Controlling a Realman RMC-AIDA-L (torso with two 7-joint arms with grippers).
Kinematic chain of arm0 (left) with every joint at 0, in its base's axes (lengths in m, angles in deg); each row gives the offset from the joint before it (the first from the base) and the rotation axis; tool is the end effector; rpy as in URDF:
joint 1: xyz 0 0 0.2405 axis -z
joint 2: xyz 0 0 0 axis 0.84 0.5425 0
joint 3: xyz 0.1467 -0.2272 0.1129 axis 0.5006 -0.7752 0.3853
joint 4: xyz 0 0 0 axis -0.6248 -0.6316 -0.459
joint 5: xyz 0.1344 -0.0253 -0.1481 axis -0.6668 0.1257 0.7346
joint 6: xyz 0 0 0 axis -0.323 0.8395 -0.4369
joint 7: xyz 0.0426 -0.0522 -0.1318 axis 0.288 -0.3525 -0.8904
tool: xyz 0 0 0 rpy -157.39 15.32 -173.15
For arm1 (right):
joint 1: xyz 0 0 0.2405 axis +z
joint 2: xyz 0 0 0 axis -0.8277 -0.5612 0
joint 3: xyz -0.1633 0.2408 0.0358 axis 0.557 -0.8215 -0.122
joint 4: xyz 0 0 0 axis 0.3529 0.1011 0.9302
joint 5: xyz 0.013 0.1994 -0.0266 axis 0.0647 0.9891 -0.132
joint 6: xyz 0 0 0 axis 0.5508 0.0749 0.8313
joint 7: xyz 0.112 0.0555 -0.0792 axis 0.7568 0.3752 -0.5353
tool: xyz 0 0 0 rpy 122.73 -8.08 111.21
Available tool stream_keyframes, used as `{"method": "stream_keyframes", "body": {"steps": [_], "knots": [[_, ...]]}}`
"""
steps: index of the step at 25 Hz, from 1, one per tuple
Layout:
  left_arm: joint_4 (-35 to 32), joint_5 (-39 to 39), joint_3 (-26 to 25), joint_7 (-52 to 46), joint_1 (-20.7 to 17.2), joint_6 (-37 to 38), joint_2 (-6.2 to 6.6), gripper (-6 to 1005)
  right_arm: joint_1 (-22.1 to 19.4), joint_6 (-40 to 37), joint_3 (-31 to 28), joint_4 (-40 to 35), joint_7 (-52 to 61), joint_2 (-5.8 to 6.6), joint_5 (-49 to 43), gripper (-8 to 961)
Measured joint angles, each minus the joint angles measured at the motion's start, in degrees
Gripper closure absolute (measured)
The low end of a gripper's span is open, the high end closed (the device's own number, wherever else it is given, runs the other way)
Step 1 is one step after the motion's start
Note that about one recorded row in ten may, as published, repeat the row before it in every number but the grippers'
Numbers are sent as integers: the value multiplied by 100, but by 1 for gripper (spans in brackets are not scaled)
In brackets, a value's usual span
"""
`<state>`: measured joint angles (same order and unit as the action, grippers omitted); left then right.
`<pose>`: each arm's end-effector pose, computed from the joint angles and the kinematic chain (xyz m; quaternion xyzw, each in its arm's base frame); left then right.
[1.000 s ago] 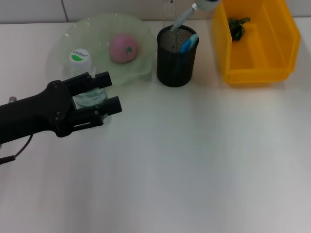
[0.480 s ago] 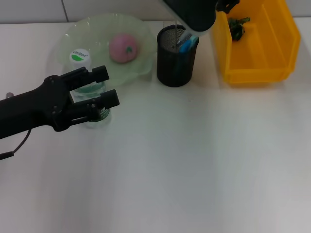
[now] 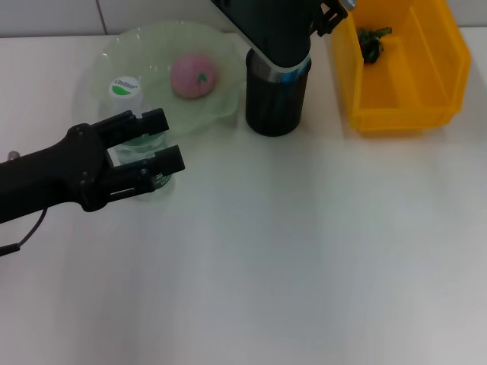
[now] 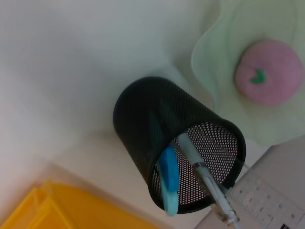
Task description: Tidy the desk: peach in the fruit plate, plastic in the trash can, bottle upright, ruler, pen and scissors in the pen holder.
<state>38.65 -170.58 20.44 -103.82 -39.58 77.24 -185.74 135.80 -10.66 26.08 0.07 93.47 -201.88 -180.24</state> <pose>-0.2733 0.2761 0.0135 -0.8778 -0.2195 -0.4195 0.0724 0.0312 0.4850 -0.0671 -0.7698 -0.4237 -0.4644 0.1105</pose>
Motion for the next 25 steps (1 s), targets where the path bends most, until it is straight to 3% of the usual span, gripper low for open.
{"method": "stream_keyframes", "body": {"steps": [4,7,9,13,16,20,23,25], "knots": [[32,-20,-8,16,-35,36,18,201,-298,-83,-228,-597,247,55,7,575],[31,-39,-6,43,-61,79,29,201,-834,-434,-1156,-1723,258,72,31,477],[31,-49,-6,48,-66,107,43,201,-1306,-765,-1971,-2649,174,2,227,412],[-10,-88,28,61,-89,193,114,201,-2371,-1320,-3021,-4051,335,-17,1487,339],[-17,-240,24,120,-84,251,159,201,-3356,-1655,-3856,-4567,532,9,2956,308],[-26,-428,11,331,-58,274,217,201,-4683,-2454,-4951,-3978,463,158,5578,293],[-32,-564,44,453,-9,319,297,201,-5585,-3231,-5217,-2479,75,404,7244,281],[-33,-708,43,500,31,346,339,201,-5955,-3688,-5269,-1512,-486,470,7833,274]]}}
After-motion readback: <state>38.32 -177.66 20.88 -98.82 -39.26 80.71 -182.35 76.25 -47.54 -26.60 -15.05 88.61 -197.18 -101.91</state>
